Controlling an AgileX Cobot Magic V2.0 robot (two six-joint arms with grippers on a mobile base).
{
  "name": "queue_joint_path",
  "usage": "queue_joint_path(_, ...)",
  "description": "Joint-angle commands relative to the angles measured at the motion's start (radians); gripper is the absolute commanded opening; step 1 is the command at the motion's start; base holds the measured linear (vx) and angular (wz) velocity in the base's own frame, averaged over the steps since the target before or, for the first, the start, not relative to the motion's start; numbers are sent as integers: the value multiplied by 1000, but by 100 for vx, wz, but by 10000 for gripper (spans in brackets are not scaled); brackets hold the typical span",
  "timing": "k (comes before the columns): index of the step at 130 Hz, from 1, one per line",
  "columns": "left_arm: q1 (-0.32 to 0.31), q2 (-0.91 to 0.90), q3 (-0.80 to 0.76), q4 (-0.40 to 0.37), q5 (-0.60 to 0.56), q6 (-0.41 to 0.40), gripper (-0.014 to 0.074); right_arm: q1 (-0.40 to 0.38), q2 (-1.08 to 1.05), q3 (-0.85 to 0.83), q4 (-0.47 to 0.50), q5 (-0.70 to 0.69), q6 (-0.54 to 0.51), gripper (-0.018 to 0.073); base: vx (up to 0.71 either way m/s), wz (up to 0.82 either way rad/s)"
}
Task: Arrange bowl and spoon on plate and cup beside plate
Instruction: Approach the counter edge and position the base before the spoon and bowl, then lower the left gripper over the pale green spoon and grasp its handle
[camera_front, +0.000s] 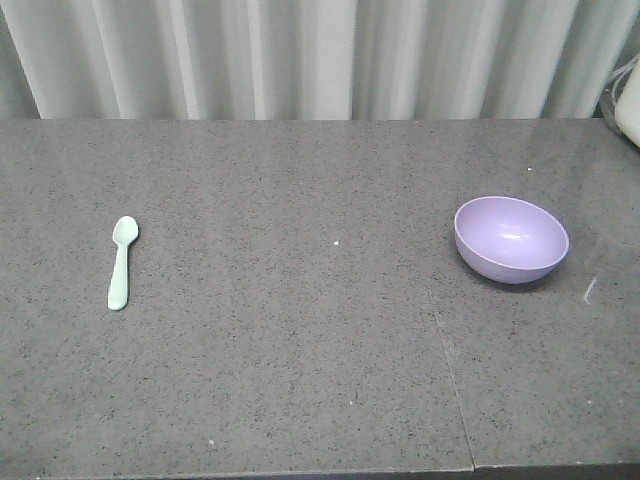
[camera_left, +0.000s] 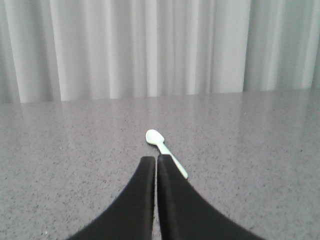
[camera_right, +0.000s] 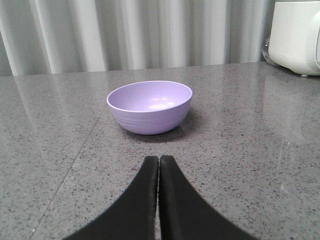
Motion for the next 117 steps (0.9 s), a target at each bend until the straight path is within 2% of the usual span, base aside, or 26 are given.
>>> queue_joint_path(1,2,65,-110,-14,-128,-21,-7,-4,76,-75,8,-105,1,-7,0,0)
queue_joint_path(22,2,299,-322,-70,-13,-65,-7,-4,325,-279,-22,-71,-33,-7,0,0)
queue_joint_path(39,2,571,-510,-67,151,-62,-7,-4,636,-531,-55,122,-79,-7,0,0)
queue_joint_path(64,2,889,-717,-69,257,-64,-7,-4,977,-832,-53,405,-111,-7,0,0)
queue_joint_path(84,2,1038,-801,-130,296,-67,-7,-4,1099,-912,-51,497,-109,-7,0,0)
queue_joint_path(117,2,1131,-810,-123,280,-66,-7,-4,1129,-911,-48,497,-108,-7,0,0)
